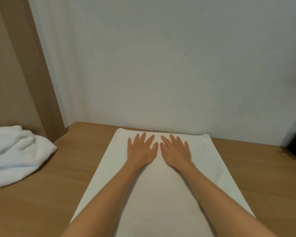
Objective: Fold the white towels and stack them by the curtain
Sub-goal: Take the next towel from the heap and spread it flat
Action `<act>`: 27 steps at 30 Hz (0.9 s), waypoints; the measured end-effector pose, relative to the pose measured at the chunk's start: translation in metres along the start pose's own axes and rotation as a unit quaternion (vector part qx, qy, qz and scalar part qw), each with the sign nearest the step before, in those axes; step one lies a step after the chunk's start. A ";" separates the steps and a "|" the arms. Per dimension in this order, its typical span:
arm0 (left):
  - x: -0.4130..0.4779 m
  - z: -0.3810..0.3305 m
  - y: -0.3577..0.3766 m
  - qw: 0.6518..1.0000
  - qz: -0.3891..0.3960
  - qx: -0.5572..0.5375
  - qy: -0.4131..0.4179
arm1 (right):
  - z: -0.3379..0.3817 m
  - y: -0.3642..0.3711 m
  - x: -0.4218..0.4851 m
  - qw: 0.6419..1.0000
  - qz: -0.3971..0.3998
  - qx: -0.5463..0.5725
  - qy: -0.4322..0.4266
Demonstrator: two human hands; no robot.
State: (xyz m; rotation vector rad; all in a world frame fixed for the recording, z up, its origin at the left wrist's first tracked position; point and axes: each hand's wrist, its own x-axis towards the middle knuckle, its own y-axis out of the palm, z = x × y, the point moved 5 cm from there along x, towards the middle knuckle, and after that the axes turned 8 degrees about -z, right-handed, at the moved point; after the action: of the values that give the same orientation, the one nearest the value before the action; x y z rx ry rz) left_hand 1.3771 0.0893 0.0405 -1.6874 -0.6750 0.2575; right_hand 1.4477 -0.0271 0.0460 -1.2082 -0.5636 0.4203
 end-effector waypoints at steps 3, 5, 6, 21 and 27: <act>-0.002 0.032 -0.009 0.999 0.001 0.011 -0.036 | -0.031 -0.006 0.001 0.999 0.012 -0.018 0.026; -0.002 0.056 -0.017 0.999 -0.010 0.013 -0.050 | -0.058 -0.012 0.000 0.998 0.012 -0.030 0.053; -0.002 0.067 -0.020 0.999 -0.011 0.011 -0.052 | -0.071 -0.016 -0.002 0.997 0.011 -0.036 0.066; -0.084 -0.030 -0.049 0.993 0.063 0.006 0.096 | -0.057 -0.098 -0.060 0.975 -0.104 0.198 0.009; -0.142 -0.068 -0.036 0.982 0.115 0.003 0.150 | -0.066 -0.126 -0.131 0.962 -0.118 0.246 0.004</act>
State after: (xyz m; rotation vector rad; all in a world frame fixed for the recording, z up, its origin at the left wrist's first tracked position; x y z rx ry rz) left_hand 1.2875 -0.0430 0.0632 -1.7526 -0.2552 0.1620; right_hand 1.3850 -0.1920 0.1259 -0.6571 -0.5480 0.3246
